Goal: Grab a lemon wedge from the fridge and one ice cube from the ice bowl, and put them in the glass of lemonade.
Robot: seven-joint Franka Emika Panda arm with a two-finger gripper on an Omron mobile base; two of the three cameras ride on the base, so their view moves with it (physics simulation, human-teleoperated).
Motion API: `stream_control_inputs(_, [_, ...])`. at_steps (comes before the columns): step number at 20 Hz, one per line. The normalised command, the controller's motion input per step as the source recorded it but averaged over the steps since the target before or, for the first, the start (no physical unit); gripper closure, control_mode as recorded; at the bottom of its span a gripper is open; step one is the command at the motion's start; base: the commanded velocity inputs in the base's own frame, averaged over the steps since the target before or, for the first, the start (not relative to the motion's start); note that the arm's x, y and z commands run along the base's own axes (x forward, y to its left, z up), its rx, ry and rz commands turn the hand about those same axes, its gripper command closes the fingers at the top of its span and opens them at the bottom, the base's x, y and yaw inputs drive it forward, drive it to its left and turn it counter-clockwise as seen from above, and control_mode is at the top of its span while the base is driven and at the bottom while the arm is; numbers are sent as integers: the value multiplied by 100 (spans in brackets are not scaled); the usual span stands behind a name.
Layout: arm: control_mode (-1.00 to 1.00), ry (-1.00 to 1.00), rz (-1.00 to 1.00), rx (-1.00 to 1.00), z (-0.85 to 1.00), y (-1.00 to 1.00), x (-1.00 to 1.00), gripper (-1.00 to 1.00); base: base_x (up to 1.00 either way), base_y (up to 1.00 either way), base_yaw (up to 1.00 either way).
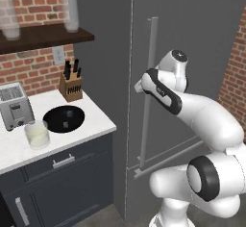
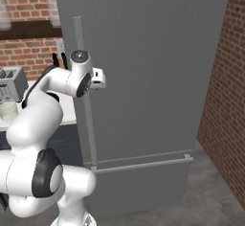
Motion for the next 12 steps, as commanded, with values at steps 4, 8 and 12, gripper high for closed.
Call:
stream_control_inputs(4, [-100, -10, 10, 1, -8, 3, 46, -100, 0, 0, 0])
stream_control_inputs(8, [-100, -2, 1, 0, -9, 24, 36, -100, 0, 0, 0])
stream_control_inputs(12, [-100, -5, 0, 0, -9, 20, 29, -100, 0, 0, 0])
